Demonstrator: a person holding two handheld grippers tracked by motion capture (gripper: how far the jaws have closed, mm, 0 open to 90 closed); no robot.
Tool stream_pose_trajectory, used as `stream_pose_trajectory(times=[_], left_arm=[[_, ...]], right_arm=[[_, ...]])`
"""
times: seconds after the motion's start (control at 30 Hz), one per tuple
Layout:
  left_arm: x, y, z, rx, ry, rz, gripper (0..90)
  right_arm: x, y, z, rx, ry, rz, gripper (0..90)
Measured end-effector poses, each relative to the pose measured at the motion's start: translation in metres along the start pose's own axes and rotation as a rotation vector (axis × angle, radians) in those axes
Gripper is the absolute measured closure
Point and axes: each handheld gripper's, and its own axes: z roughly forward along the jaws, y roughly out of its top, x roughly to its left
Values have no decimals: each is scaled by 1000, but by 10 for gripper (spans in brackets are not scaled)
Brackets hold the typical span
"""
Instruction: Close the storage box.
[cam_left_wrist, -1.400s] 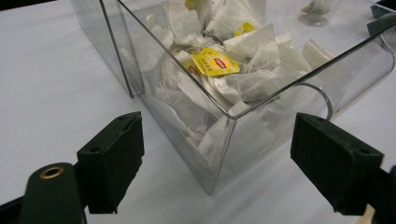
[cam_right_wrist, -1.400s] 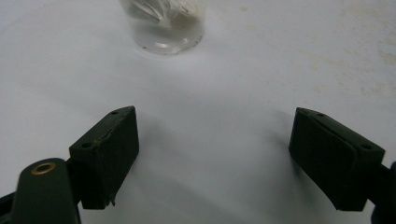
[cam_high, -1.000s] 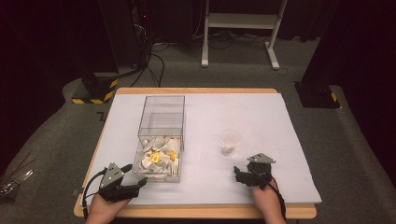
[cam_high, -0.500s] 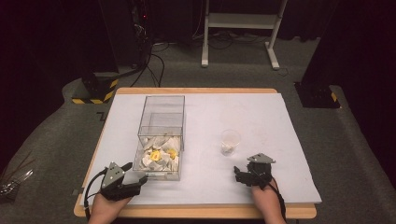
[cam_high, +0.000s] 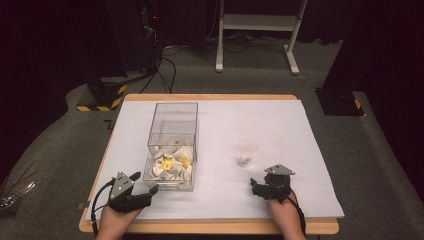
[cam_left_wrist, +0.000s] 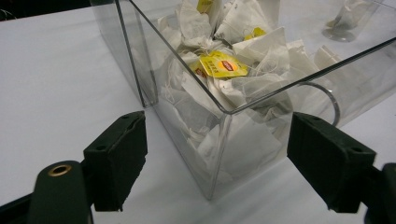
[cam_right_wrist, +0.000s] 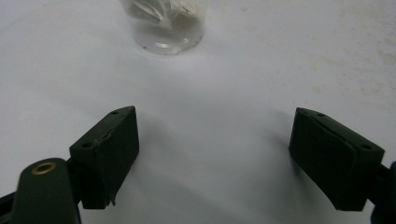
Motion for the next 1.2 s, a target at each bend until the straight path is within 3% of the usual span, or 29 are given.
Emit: stream_pose_trajectory(times=[0.27,0.8,1.2], left_arm=[[0,1,2,-2,12,-20,173],[2,4,9,-15,39,-21,161],[8,7,17,-23,40,-52,146]], right_arm=[[0,0,0,0,0,0,160],[0,0,0,1,-1,3,160],[0,0,0,0,-1,3,160]])
